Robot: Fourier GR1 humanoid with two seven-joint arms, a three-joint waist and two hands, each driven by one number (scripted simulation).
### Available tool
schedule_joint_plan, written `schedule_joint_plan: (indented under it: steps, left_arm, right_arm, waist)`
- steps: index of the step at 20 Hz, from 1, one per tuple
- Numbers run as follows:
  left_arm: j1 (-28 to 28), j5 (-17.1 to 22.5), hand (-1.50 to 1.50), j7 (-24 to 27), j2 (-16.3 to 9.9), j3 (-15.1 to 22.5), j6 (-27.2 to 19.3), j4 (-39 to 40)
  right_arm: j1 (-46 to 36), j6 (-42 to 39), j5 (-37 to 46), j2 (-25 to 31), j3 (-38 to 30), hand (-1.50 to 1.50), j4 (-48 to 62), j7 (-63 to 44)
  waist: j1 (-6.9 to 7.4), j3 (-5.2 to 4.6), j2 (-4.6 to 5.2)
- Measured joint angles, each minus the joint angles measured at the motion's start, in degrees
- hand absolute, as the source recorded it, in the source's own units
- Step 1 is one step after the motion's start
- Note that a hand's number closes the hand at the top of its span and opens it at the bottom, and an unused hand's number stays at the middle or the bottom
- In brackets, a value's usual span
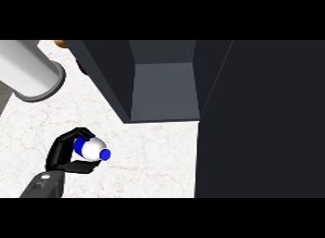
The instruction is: Pick up the bottled water, place it into the cabinet and close the cabinet
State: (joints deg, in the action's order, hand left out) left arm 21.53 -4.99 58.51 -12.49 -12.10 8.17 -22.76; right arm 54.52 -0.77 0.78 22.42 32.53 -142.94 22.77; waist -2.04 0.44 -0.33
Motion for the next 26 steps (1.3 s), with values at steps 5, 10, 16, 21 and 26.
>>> schedule_joint_plan:
  steps: [5,10,16,21,26]
  left_arm:
    - [-1.38,-0.95,1.5,0.79,3.3,0.98,-3.17,-3.23]
    - [-2.07,-0.93,1.5,-0.43,6.42,2.8,-4.57,-6.17]
    - [-0.99,5.52,1.5,-5.4,10.16,10.2,-5.17,-9.55]
    - [1.48,13.33,1.5,-14.5,11.79,17.83,-10.22,-15.22]
    - [3.5,19.96,1.5,-22.9,12.28,27.23,-18.51,-21.56]
  right_arm:
    - [1.12,1.6,0.11,0.63,0.97,-1.5,0.02,0.74]
    - [1.73,2.36,0.1,1.87,0.78,-1.5,-0.02,2.09]
    - [1.59,2.75,-0.07,3.21,-0.36,-1.5,0.3,2.96]
    - [1.84,3.24,-0.23,4.03,-0.43,-1.5,0.15,3.55]
    - [3.14,4.19,-0.33,4.61,0.06,-1.5,0.08,4.74]
  waist:
    - [1.01,0.37,-0.35]
    - [1.28,0.42,-0.47]
    - [0.95,-0.09,-0.31]
    - [0.74,-0.36,-0.19]
    - [0.36,-0.45,-0.07]
